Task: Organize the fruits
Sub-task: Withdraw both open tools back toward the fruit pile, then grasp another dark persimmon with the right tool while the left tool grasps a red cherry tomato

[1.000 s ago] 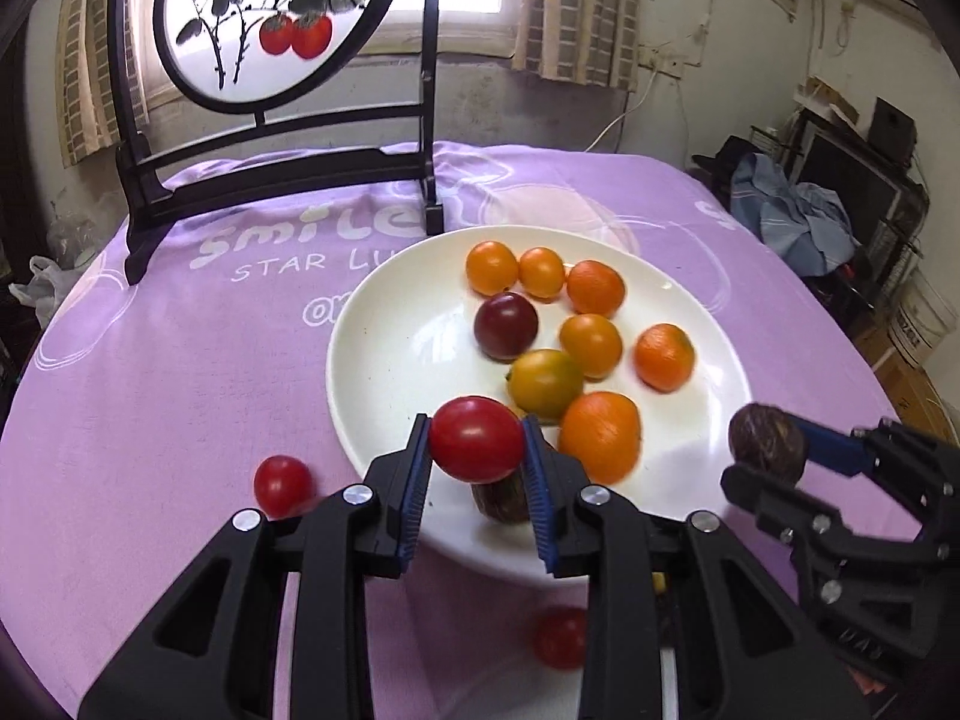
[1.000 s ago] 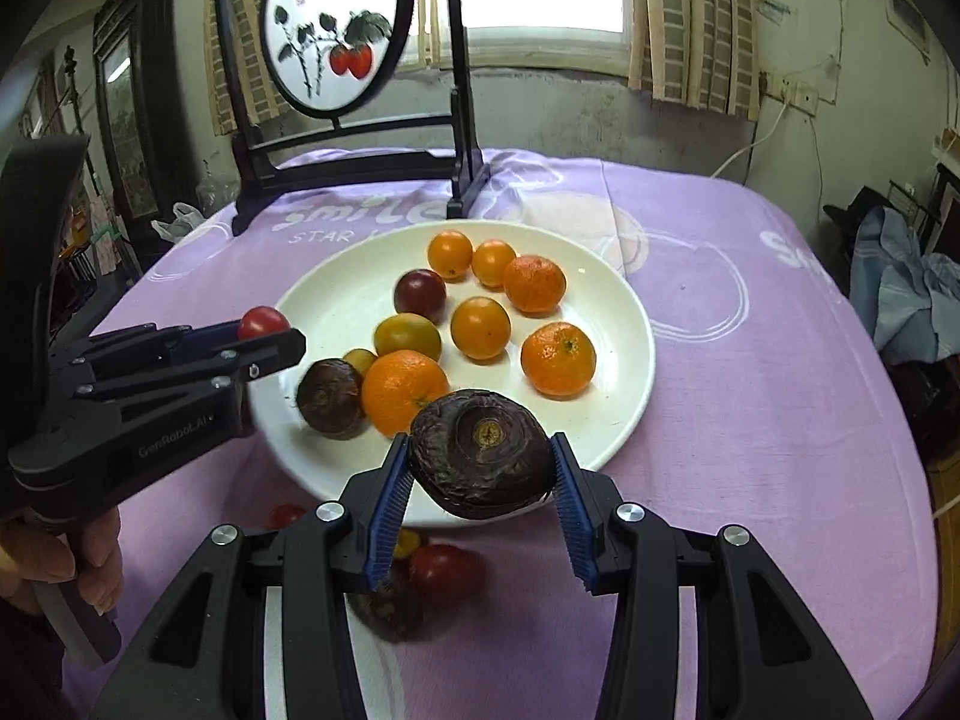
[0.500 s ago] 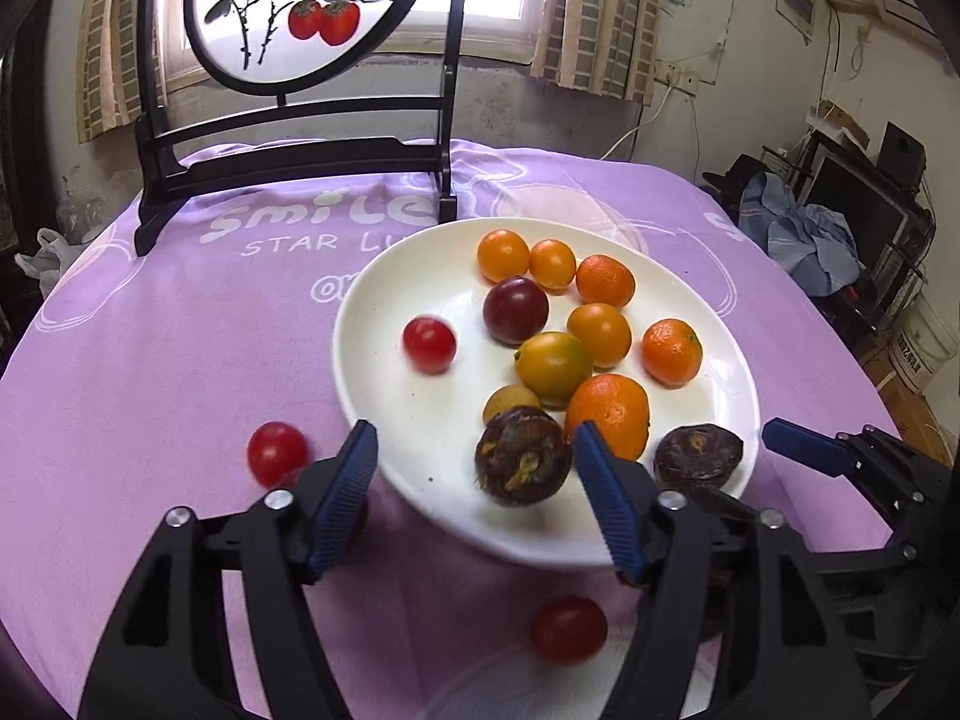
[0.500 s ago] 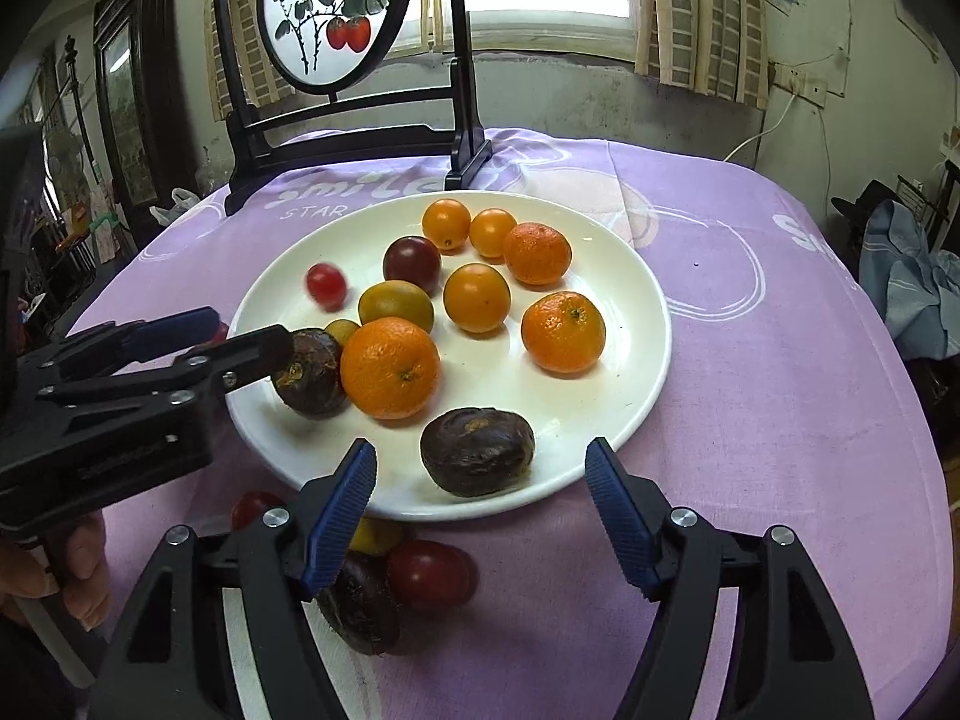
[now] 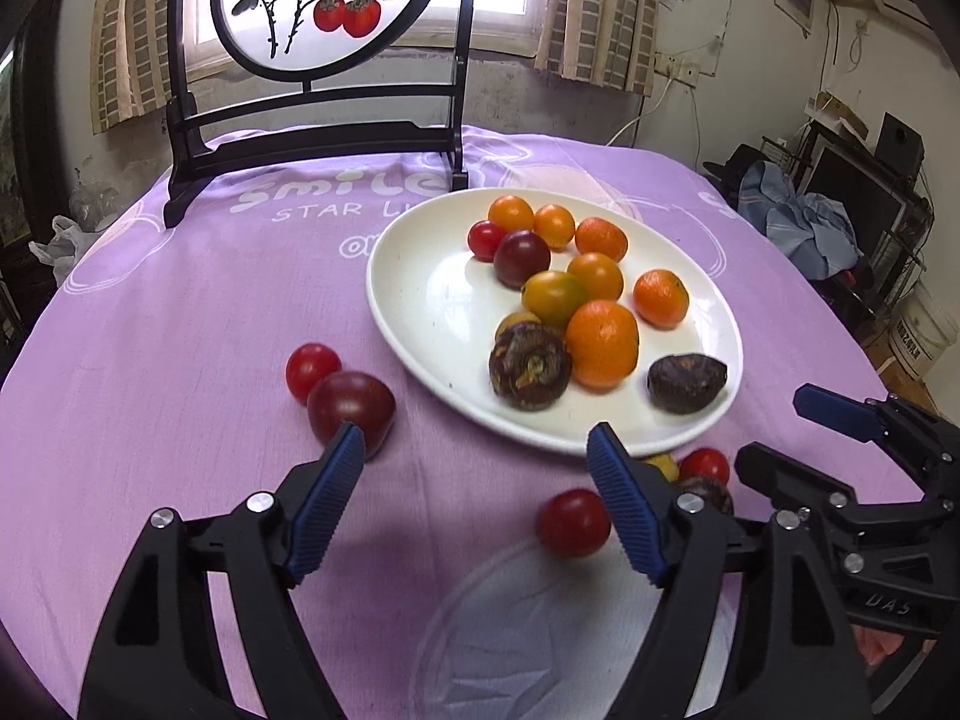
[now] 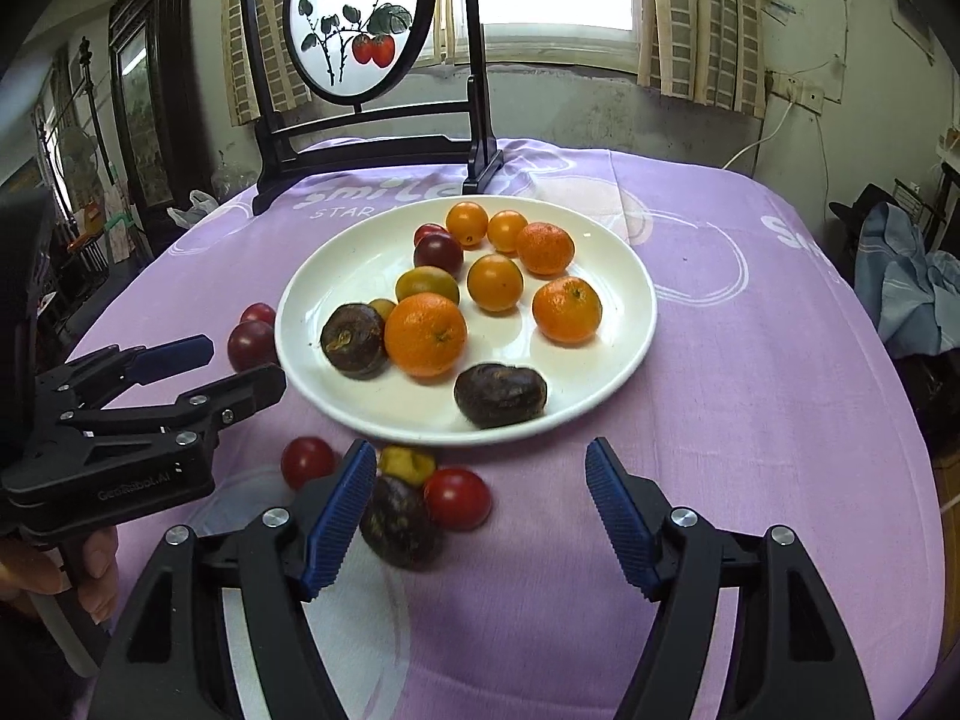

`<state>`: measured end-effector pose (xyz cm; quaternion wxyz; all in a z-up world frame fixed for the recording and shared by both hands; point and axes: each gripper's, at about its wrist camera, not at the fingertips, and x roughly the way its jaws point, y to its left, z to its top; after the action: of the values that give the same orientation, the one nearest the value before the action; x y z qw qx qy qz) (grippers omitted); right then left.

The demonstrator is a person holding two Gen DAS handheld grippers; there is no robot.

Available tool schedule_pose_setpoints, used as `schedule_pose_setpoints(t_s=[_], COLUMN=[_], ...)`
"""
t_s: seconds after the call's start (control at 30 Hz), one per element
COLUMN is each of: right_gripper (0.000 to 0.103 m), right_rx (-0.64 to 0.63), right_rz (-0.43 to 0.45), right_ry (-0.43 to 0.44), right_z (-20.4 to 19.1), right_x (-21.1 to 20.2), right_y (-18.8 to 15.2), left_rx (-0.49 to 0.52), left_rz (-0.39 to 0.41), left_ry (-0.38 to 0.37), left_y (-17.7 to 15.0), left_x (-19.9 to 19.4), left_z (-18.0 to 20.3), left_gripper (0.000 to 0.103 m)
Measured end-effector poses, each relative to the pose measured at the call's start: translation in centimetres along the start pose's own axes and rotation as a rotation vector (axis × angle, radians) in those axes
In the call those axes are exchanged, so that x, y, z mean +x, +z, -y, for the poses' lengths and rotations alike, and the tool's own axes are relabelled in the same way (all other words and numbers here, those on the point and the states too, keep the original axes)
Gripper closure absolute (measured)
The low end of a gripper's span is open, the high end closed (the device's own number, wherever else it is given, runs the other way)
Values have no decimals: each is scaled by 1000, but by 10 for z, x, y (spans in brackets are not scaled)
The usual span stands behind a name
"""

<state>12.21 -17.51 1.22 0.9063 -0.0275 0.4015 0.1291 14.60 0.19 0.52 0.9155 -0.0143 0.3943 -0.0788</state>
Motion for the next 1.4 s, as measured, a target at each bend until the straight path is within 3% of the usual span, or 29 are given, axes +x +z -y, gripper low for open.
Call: schedule_pose_setpoints(t_s=[0.5, 0.8, 1.23, 1.27, 1.4], right_gripper=[30, 30, 30, 31, 53], right_rx=[-18, -56, -69, -76, -64], right_rz=[-40, -102, -204, -205, -189], right_ry=[12, 4, -93, -108, -145], right_z=[-17, -35, -56, -58, -61], right_x=[-11, 3, 36, 38, 43], right_y=[-36, -48, -30, -28, -24], left_rx=[-2, -26, -124, -125, -132], left_rz=[1, -12, -50, -53, -59], left_ry=[37, 58, 33, 32, 31], left_y=[-37, -34, -31, -31, -32], left_x=[-15, -10, -5, -4, -4], left_z=[-11, -22, -42, -42, -43], left_gripper=[18, 16, 12, 12, 12])
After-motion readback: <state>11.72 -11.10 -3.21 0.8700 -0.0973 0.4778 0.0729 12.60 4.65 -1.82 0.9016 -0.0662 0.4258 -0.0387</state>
